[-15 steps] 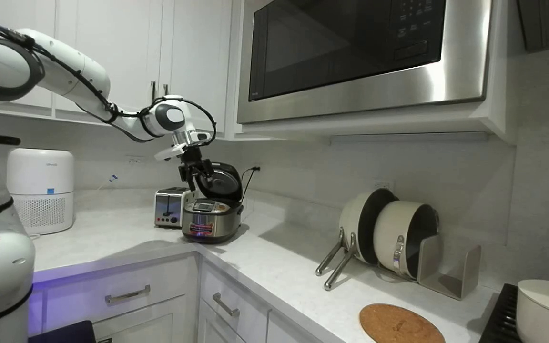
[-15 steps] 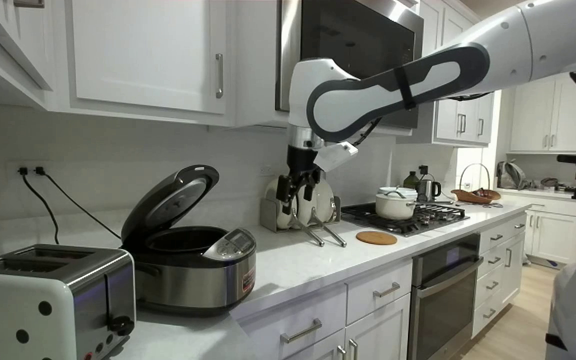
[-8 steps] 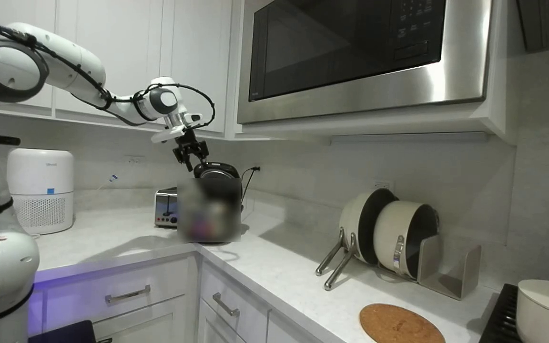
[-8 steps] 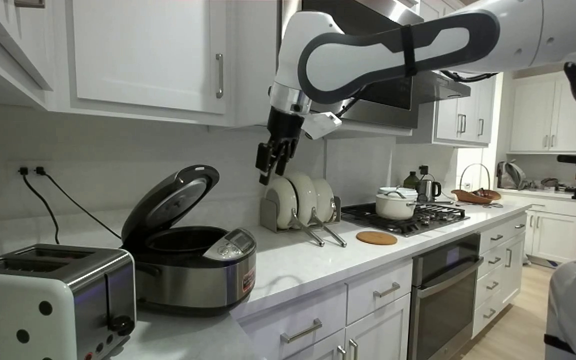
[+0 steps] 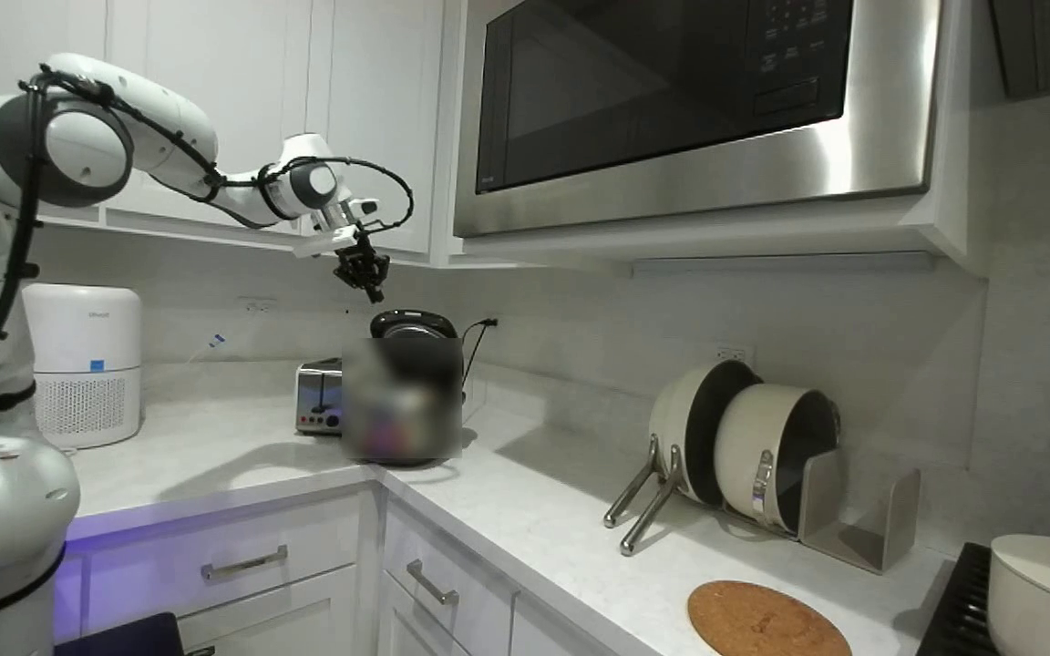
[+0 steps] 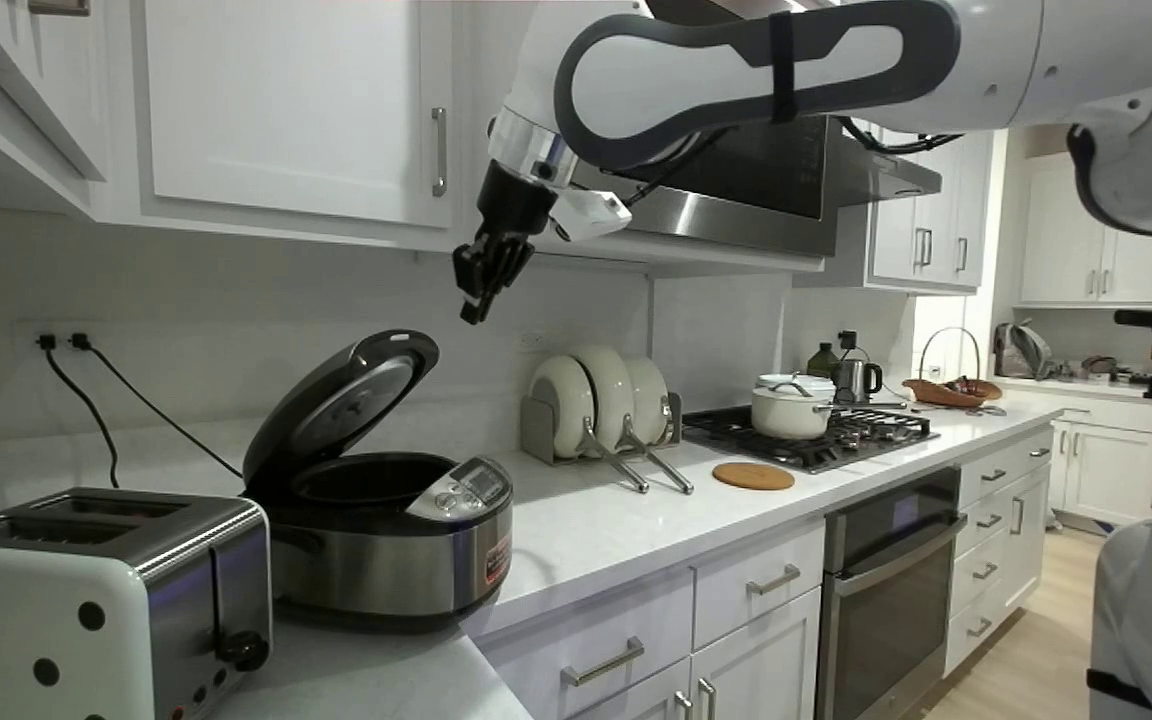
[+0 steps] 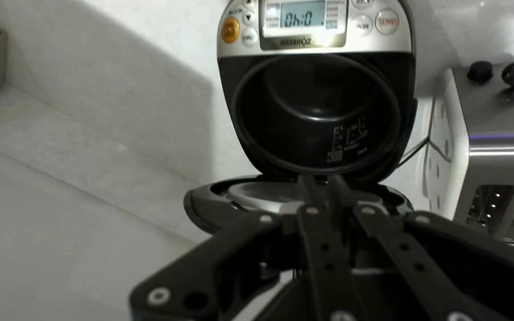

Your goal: Close the lid of the silver warmer

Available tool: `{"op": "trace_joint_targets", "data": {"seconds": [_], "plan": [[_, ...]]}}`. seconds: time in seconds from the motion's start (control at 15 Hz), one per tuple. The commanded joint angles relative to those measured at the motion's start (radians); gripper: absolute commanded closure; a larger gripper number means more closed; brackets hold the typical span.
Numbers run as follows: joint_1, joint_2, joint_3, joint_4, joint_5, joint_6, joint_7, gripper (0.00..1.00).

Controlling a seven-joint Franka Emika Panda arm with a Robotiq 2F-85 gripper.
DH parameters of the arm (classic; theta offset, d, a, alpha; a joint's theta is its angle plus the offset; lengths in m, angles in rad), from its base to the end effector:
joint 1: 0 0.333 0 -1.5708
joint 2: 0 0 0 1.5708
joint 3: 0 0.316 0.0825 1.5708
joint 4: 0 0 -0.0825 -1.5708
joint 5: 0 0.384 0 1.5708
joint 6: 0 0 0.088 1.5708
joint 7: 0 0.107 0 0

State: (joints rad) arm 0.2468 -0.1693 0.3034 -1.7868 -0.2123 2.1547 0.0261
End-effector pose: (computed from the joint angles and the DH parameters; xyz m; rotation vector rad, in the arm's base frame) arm 0.4643 0.2922 0.6727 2.7909 0.8681 0.8667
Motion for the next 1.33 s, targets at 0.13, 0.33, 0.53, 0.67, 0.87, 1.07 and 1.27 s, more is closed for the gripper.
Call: {"op": "trace_joint_targets", "data": {"seconds": [0.13, 0.33, 0.53, 0.67, 0.87, 1.07, 1.27], "plan": [[0.016, 0.132, 0.038, 0.139, -0.048, 0.090, 0.040, 1.00], [0.036, 0.183, 0.043, 0.199, -0.083, 0.120, 0.068, 1.00], [0.056, 0.229, 0.035, 0.250, -0.130, 0.150, 0.108, 1.00], [0.068, 0.259, 0.029, 0.271, -0.169, 0.176, 0.133, 1.00], [0.086, 0.312, 0.019, 0.305, -0.220, 0.210, 0.166, 1.00], [0.108, 0.359, -0.002, 0.329, -0.258, 0.244, 0.190, 1.00], [0.132, 0.410, -0.031, 0.367, -0.287, 0.269, 0.206, 1.00]]}}
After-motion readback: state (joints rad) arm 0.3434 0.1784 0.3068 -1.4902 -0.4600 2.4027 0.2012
